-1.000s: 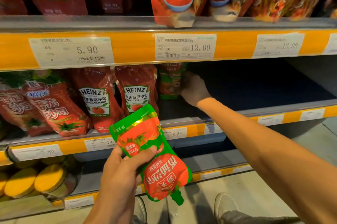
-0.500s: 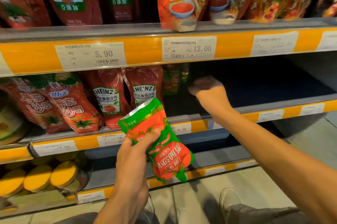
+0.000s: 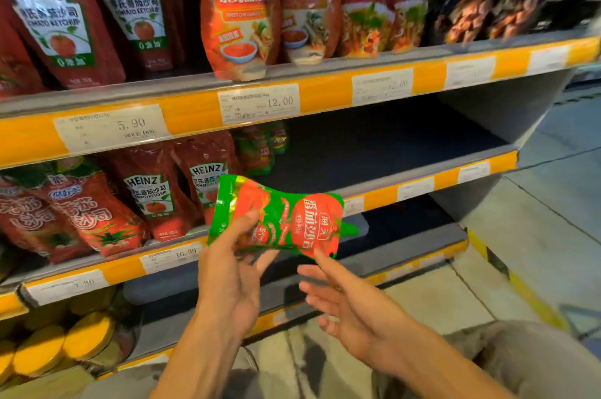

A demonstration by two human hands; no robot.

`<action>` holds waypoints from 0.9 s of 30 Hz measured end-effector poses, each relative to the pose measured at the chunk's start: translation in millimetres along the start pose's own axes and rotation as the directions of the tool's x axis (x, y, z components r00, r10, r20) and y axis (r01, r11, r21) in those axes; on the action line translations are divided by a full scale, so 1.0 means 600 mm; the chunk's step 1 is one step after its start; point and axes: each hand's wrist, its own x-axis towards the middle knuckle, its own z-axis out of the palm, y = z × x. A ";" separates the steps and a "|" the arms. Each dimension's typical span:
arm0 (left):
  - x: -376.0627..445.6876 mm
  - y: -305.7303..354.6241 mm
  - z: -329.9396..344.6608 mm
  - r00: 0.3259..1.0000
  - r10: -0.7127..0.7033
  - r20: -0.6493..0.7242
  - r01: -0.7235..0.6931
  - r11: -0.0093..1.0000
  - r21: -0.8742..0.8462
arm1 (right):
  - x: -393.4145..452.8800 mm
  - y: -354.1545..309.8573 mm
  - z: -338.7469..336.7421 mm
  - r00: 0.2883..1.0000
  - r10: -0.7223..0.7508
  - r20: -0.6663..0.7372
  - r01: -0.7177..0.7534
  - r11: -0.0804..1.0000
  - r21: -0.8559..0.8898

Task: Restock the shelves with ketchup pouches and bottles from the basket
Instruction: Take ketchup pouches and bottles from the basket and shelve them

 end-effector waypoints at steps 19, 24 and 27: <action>0.020 -0.037 0.026 0.925 0.226 0.304 -0.376 0.651 0.659 | 0.099 -0.176 -0.062 0.709 -0.698 -0.105 0.705 0.705 0.078; 0.082 -0.058 0.006 0.725 0.300 0.619 -0.566 -0.251 0.785 | 0.175 -0.262 -0.073 0.608 -0.776 -0.171 0.743 0.631 -0.223; 0.106 -0.070 0.006 0.748 0.151 0.646 -0.517 -0.479 0.710 | 0.222 -0.292 -0.072 0.564 -0.816 -0.127 0.746 0.569 -0.346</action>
